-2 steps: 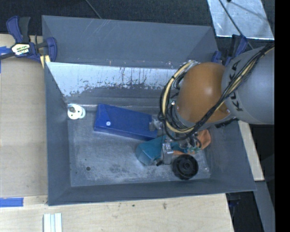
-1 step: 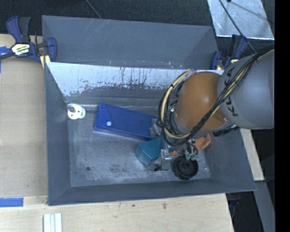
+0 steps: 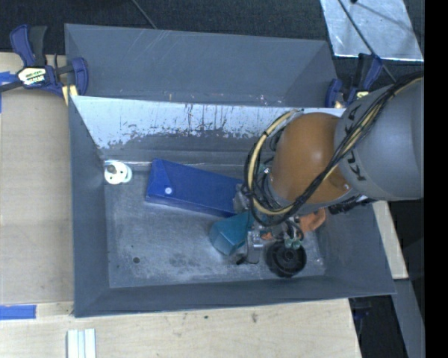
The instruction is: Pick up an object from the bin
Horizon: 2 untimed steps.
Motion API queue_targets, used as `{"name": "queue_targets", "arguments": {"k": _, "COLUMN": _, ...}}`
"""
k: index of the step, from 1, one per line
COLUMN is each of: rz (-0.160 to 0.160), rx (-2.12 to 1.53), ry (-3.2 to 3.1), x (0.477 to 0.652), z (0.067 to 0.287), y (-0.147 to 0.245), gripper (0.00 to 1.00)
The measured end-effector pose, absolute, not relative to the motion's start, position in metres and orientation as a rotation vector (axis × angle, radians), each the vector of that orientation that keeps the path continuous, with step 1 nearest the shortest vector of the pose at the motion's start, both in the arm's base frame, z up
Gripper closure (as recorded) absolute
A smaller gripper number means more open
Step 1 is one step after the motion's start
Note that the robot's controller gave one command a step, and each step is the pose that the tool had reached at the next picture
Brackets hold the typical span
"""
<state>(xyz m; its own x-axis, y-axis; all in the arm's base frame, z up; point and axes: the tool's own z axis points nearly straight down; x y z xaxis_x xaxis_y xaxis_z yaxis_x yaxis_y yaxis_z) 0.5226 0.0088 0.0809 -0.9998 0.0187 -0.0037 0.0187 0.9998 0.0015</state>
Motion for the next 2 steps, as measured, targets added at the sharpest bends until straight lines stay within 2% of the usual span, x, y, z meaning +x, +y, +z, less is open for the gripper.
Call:
{"name": "queue_targets", "arguments": {"k": 1, "rz": -0.004, "rx": -0.228, "ry": 3.134, "x": 0.548, "z": 0.109, "y": 0.036, "gripper": 0.0}}
{"name": "queue_targets", "arguments": {"k": 2, "rz": 0.002, "rx": -0.233, "ry": 3.128, "x": 0.558, "z": 0.076, "y": 0.037, "gripper": 1.0}}
